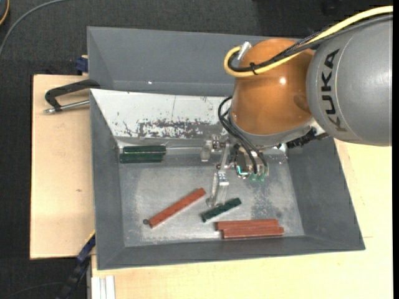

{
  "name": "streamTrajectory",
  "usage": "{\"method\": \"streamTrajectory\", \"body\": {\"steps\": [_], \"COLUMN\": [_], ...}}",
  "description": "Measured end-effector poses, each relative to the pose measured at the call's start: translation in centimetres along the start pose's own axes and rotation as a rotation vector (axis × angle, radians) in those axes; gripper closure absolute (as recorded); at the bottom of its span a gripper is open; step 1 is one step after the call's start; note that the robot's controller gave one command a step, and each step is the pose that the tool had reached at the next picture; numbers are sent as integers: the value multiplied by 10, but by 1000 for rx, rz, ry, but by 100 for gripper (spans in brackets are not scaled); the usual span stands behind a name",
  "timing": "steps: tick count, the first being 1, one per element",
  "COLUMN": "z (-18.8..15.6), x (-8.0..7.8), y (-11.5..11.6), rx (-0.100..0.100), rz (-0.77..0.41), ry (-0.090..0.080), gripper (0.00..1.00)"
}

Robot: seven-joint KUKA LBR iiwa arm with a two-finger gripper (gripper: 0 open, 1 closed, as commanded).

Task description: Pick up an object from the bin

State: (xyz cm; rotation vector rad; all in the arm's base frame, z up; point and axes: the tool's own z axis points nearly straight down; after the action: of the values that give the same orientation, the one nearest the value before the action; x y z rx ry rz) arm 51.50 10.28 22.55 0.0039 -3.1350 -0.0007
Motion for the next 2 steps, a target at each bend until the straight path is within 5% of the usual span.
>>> {"method": "streamTrajectory", "body": {"steps": [1,2], "z": [159,152], "x": [13,10], "y": [-37,-35], "rx": [0,-3], "rz": [-55,-56], "ry": [-4,-15], "gripper": [0,100]}}
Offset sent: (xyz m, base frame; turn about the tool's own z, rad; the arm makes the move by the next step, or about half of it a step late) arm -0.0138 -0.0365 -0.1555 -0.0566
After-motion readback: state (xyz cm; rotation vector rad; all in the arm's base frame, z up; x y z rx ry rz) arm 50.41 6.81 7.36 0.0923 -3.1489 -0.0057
